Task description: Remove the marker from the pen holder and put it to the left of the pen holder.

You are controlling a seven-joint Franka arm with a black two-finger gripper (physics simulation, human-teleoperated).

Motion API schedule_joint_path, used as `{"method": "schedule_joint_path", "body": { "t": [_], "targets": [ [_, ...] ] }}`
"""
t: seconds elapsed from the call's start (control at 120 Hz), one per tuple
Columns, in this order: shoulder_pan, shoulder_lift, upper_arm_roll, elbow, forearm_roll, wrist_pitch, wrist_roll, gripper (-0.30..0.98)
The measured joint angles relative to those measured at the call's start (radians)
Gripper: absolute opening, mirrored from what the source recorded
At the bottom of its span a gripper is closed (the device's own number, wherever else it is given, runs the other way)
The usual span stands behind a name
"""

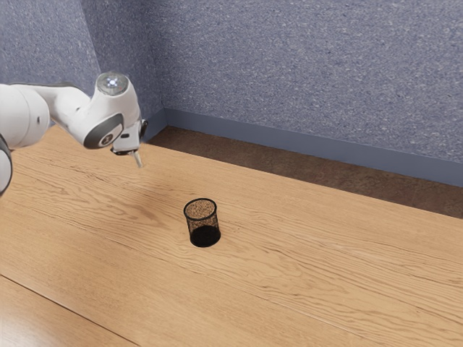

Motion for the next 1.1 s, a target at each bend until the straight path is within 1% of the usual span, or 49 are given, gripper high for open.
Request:
{"method": "schedule_joint_path", "body": {
  "t": [0.242, 0.55, 0.708, 0.8, 0.833, 0.867, 0.9, 0.95, 1.008, 1.058, 1.1],
  "targets": [
    [0.002, -0.001, 0.06, -0.023, 0.007, 0.048, -0.033, -0.08],
    [-0.015, 0.035, 0.066, -0.032, 0.009, 0.064, -0.066, -0.08],
    [-0.025, 0.042, 0.066, -0.032, 0.006, 0.052, -0.075, 0.27],
    [-0.033, 0.035, 0.066, -0.032, 0.005, 0.047, -0.078, 0.41],
    [-0.056, 0.007, 0.065, -0.042, 0.002, 0.044, -0.08, 0.45],
    [-0.09, -0.052, 0.051, -0.075, -0.001, 0.035, -0.084, 0.49],
    [-0.115, -0.131, -0.001, -0.101, -0.031, 0.001, -0.093, 0.52],
    [-0.152, -0.288, -0.042, -0.118, -0.161, -0.126, -0.127, 0.55],
    [-0.217, -0.463, -0.035, -0.121, -0.281, -0.31, -0.182, 0.58],
    [-0.28, -0.535, -0.028, -0.117, -0.374, -0.438, -0.222, 0.61],
    [-0.327, -0.567, -0.022, -0.115, -0.434, -0.536, -0.253, 0.62]
  ]
}}
